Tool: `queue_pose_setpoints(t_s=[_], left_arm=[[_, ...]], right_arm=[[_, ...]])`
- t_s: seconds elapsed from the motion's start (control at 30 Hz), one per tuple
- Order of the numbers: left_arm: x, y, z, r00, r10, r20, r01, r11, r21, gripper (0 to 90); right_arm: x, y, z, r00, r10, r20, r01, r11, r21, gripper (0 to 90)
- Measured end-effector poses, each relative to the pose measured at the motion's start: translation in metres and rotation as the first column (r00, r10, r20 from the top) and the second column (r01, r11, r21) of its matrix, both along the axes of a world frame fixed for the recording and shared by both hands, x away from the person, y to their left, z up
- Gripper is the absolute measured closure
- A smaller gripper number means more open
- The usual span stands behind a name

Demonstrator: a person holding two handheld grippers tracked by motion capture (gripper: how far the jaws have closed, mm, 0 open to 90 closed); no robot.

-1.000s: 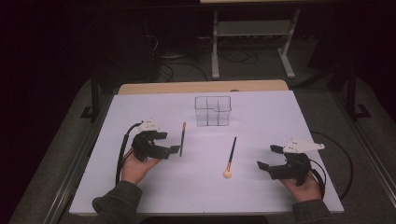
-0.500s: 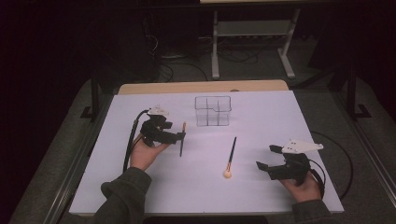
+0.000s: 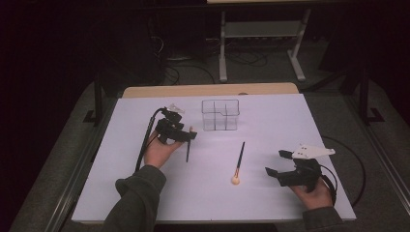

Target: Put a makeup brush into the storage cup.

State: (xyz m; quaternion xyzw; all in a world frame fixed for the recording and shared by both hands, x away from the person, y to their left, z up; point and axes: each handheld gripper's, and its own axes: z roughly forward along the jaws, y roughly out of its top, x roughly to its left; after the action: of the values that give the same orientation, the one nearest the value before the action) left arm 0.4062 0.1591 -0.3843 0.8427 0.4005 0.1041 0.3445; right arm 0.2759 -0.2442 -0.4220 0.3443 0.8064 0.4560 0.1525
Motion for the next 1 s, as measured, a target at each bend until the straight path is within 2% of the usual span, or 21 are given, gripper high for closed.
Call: queue_pose_setpoints(t_s=[0.03,0.1,0.13,0.27,0.37,0.43,0.6,0.73,0.8,0.87,1.0], left_arm=[[0.003,-0.002,-0.002,0.9999,0.003,-0.015,-0.003,1.0000,0.000,33.4],[0.004,-0.003,-0.003,0.9998,0.008,-0.018,-0.008,1.0000,0.006,34.4],[0.006,-0.005,-0.005,0.9993,0.011,-0.036,-0.011,0.9999,0.008,35.1],[0.009,-0.007,-0.009,0.9982,0.021,-0.056,-0.020,0.9998,0.004,38.9],[0.012,-0.009,-0.015,0.9955,0.023,-0.092,-0.023,0.9997,0.004,42.0],[0.013,-0.010,-0.017,0.9954,0.028,-0.092,-0.025,0.9992,0.030,43.8],[0.015,-0.009,-0.021,0.9932,0.054,-0.104,-0.049,0.9976,0.049,45.3],[0.016,-0.011,-0.024,0.9925,0.064,-0.104,-0.059,0.9967,0.056,48.3],[0.016,-0.011,-0.024,0.9925,0.058,-0.107,-0.051,0.9961,0.072,51.1],[0.016,-0.014,-0.028,0.9908,0.082,-0.107,-0.074,0.9943,0.076,52.9],[0.016,-0.014,-0.032,0.9886,0.090,-0.121,-0.079,0.9926,0.093,56.4]], right_arm=[[0.000,0.000,0.000,1.0000,0.001,0.000,-0.001,1.000,0.000,16.0],[0.000,0.000,0.000,1.0000,0.001,0.002,-0.001,1.000,-0.001,16.0],[0.000,-0.001,0.001,1.0000,0.002,0.002,-0.002,1.000,0.000,16.0],[0.000,-0.001,0.001,1.0000,0.003,0.004,-0.003,1.000,0.003,16.0],[0.000,-0.001,0.001,1.0000,0.004,0.003,-0.004,1.000,0.004,16.0],[0.000,-0.001,0.001,1.0000,0.005,0.002,-0.005,1.000,0.003,16.0],[0.000,-0.002,0.002,1.0000,0.005,0.002,-0.005,1.000,0.005,16.0],[0.000,-0.001,0.001,1.0000,0.008,0.003,-0.008,1.000,0.001,16.0],[-0.001,-0.001,0.001,1.0000,0.009,0.001,-0.009,1.000,0.001,16.0],[-0.001,-0.001,0.001,0.9999,0.010,0.002,-0.010,1.000,0.001,16.0],[-0.001,-0.001,0.002,1.0000,0.009,0.003,-0.009,1.000,0.002,16.0]])
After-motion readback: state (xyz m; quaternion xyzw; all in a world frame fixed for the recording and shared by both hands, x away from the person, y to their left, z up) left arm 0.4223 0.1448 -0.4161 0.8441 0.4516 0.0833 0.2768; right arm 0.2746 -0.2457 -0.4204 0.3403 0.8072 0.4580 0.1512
